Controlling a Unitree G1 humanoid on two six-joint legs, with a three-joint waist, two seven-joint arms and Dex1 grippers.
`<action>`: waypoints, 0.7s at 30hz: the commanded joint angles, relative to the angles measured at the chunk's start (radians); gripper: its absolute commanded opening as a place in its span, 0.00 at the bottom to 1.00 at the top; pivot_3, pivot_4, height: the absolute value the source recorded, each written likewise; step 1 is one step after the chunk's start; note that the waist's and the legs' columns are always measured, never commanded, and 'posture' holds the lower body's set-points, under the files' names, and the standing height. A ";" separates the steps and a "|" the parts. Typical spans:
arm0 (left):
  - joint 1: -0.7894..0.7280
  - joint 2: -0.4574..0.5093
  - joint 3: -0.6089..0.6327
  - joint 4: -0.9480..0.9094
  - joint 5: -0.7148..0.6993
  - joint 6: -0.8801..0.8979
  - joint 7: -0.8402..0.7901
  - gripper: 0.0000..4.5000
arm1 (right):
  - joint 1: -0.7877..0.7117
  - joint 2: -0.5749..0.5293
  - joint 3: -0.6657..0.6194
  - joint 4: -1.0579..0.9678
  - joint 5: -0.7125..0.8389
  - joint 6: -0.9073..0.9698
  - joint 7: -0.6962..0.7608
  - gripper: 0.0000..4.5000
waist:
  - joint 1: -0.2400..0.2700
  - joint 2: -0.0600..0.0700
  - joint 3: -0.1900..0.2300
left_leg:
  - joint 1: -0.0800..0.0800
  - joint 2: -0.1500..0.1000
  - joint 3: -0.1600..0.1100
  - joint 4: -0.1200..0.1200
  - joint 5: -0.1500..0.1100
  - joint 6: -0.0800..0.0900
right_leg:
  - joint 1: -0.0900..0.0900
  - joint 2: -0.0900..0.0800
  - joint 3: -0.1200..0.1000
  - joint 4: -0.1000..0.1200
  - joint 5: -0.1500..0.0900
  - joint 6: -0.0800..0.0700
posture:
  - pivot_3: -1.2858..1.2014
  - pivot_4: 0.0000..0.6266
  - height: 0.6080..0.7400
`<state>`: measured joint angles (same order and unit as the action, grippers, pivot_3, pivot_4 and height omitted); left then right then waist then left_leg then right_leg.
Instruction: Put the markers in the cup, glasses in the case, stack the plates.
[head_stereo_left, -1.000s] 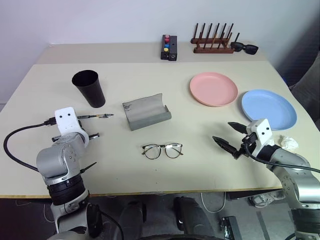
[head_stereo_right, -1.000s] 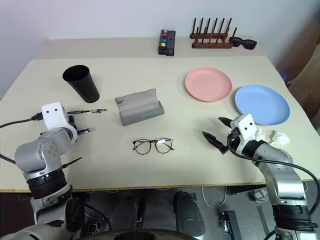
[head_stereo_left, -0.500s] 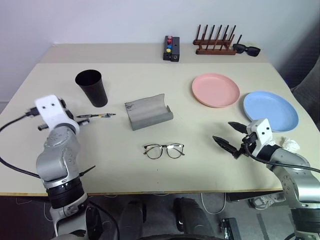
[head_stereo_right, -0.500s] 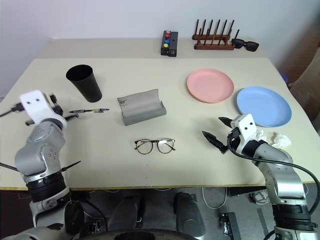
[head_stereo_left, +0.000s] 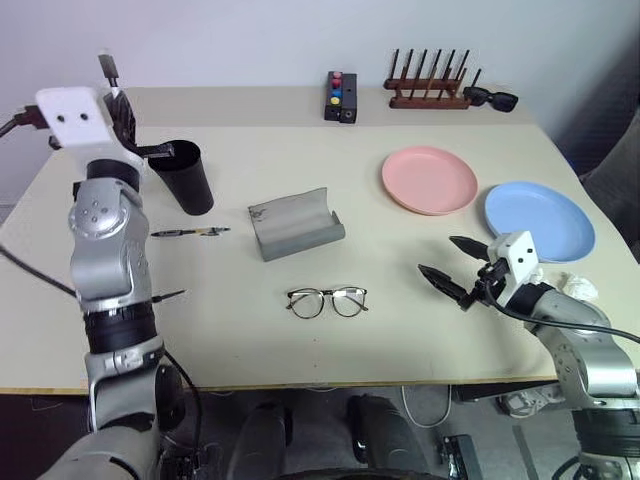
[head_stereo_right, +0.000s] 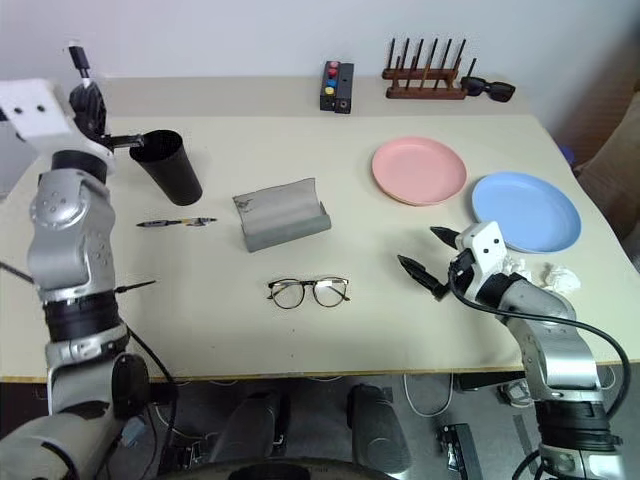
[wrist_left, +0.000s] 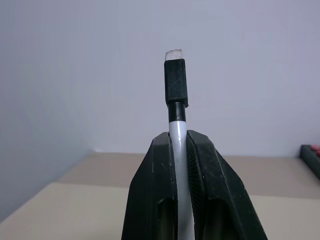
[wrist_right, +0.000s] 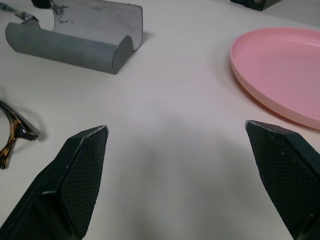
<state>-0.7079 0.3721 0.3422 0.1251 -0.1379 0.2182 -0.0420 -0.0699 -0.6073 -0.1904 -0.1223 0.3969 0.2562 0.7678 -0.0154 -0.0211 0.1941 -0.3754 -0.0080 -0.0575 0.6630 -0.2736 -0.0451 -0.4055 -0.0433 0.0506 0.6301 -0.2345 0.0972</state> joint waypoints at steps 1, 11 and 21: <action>-0.066 0.026 -0.015 0.161 0.022 -0.145 -0.021 0.01 | -0.015 0.009 -0.006 -0.042 0.009 -0.002 -0.014 1.00 | 0.000 0.000 0.000 | 0.000 0.000 0.000 0.000 0.000 0.000 | 0.000 0.000 0.000 0.000 0.000 0.000 | 0.52 0.24 0.96; -0.158 0.025 -0.023 0.456 0.017 -0.354 -0.046 0.01 | 0.002 0.017 -0.011 -0.102 0.018 0.029 -0.052 1.00 | 0.004 0.000 0.000 | -0.001 0.000 0.000 -0.001 0.000 0.000 | -0.001 -0.001 0.000 0.000 0.000 0.001 | 0.52 0.24 0.96; -0.156 -0.004 -0.029 0.483 0.004 -0.386 -0.048 0.37 | -0.015 0.013 -0.007 -0.114 0.018 0.050 -0.058 1.00 | 0.002 0.000 0.000 | -0.001 0.000 -0.001 -0.001 0.000 0.000 | -0.001 -0.001 0.000 0.000 0.001 0.003 | 0.52 0.24 0.96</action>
<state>-0.8400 0.3667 0.3230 0.6328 -0.1216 -0.1440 -0.0874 -0.0681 -0.5925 -0.1830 -0.1960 0.3990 0.3106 0.7113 -0.0131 -0.0214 0.1944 -0.3766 -0.0083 -0.0580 0.6623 -0.2739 -0.0446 -0.4067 -0.0441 0.0501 0.6301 -0.2337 0.1000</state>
